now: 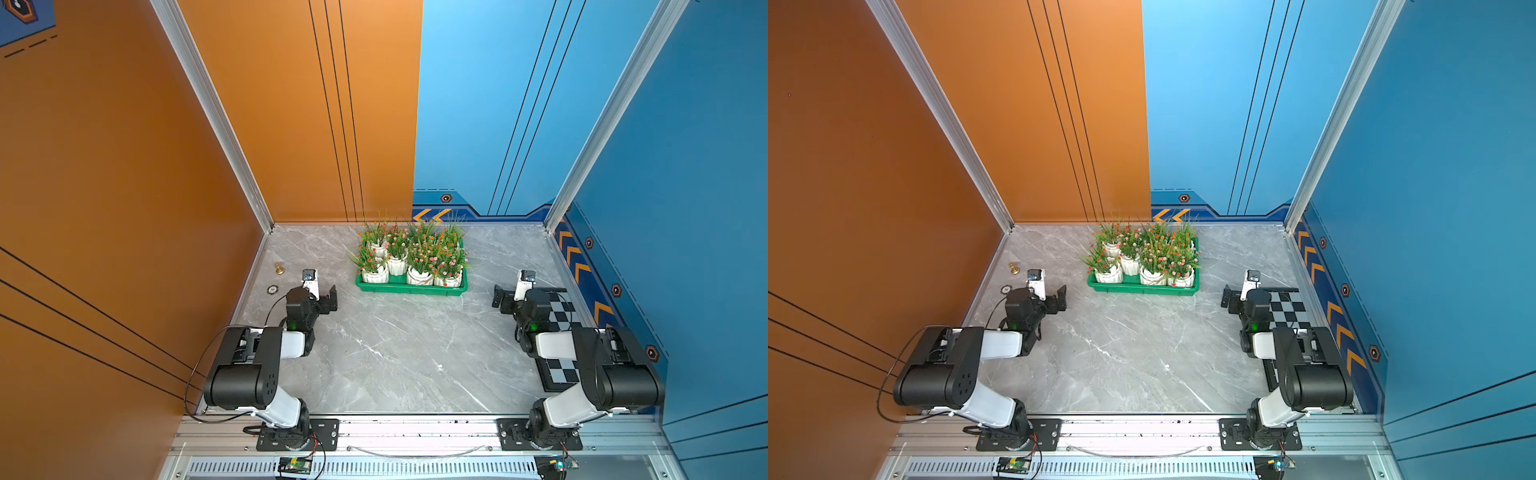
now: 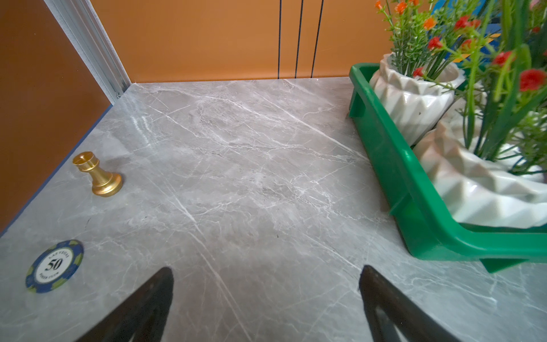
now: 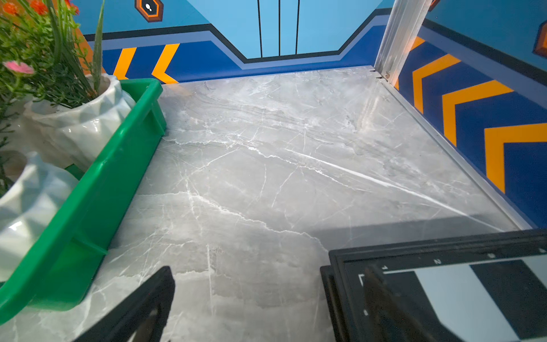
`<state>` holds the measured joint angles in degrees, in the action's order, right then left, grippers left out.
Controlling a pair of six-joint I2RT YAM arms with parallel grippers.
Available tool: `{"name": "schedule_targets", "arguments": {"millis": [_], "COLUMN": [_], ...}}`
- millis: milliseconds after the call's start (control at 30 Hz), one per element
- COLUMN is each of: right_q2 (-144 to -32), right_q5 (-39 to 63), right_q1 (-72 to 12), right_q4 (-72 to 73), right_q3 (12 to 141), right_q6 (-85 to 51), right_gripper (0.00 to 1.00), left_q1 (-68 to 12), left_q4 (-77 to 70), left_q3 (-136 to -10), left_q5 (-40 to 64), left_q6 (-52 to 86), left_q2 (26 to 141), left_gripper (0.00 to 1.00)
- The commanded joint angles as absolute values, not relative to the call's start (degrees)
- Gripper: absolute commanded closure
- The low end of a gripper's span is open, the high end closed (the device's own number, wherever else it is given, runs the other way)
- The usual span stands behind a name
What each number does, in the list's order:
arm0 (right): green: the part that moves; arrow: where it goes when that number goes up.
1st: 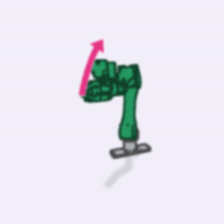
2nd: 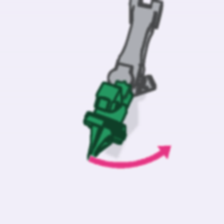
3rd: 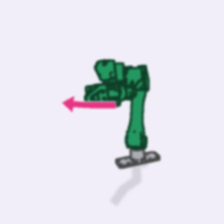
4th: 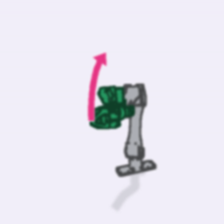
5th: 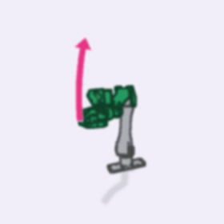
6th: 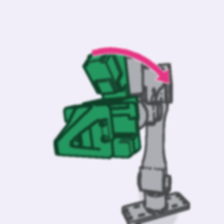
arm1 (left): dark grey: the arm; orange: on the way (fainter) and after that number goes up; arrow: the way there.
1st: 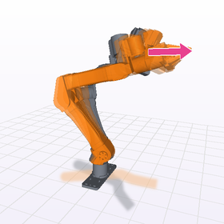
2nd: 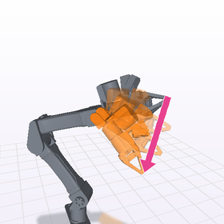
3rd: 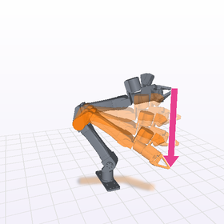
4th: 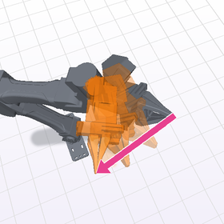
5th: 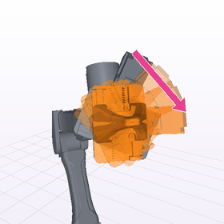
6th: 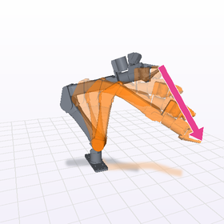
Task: Put the potted gypsophila into the storage box
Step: Reset both arms
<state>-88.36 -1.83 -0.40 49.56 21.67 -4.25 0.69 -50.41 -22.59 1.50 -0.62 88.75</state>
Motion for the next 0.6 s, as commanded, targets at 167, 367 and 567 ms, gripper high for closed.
{"name": "schedule_targets", "arguments": {"millis": [167,367,567], "right_q2": [-88.55,-88.51,-88.51], "right_q5": [-3.42,-3.36,-3.38], "right_q1": [-0.62,-0.62,-0.59], "right_q4": [51.62,51.59,51.59], "right_q3": [21.55,21.53,21.53], "right_q6": [-3.28,-3.33,-3.31], "right_gripper": [0.0,0.0,0.0], "left_q1": [0.26,0.26,0.2], "left_q4": [-51.75,-51.68,-51.68], "left_q3": [-21.91,-22.02,-21.94], "left_q5": [0.44,0.4,0.35], "left_q6": [-0.83,-0.86,-0.91], "left_q2": [89.29,89.38,89.28], "left_gripper": [0.02,0.02,0.02]}}
